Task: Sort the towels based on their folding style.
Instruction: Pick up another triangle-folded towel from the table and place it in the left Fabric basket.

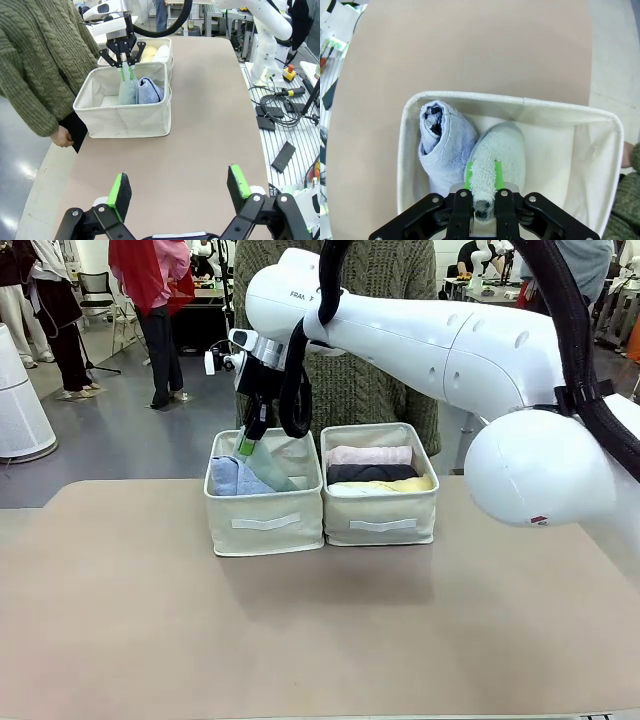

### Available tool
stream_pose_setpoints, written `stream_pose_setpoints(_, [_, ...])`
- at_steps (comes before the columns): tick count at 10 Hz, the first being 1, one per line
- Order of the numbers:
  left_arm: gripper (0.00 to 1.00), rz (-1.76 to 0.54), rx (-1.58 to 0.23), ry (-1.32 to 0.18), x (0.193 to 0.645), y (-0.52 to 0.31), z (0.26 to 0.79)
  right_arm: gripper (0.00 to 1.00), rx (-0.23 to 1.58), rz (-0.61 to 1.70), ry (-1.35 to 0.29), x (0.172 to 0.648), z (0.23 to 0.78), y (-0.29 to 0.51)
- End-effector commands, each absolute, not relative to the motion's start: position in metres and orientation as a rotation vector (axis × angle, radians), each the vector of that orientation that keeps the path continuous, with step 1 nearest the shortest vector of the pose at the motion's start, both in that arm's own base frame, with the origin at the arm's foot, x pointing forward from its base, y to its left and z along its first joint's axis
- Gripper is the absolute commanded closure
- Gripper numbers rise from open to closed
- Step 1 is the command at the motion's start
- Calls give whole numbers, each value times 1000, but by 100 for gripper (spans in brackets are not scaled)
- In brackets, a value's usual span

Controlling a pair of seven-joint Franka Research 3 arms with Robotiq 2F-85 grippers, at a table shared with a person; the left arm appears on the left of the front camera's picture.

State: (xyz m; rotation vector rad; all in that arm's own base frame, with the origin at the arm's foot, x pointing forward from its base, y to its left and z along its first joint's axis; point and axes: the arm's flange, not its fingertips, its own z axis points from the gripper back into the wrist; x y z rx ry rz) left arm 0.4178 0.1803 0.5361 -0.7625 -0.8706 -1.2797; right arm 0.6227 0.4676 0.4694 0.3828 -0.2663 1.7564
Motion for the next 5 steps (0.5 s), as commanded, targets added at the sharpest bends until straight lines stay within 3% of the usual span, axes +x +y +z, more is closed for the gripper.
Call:
stream_pose_setpoints(1, [0,-1283,-765,-894,417,181,537,85,408,1748,-239,645,473,485])
stream_pose_setpoints(5, [0,-1283,-765,-894,417,181,537,85,415,1743,-202,647,462,486])
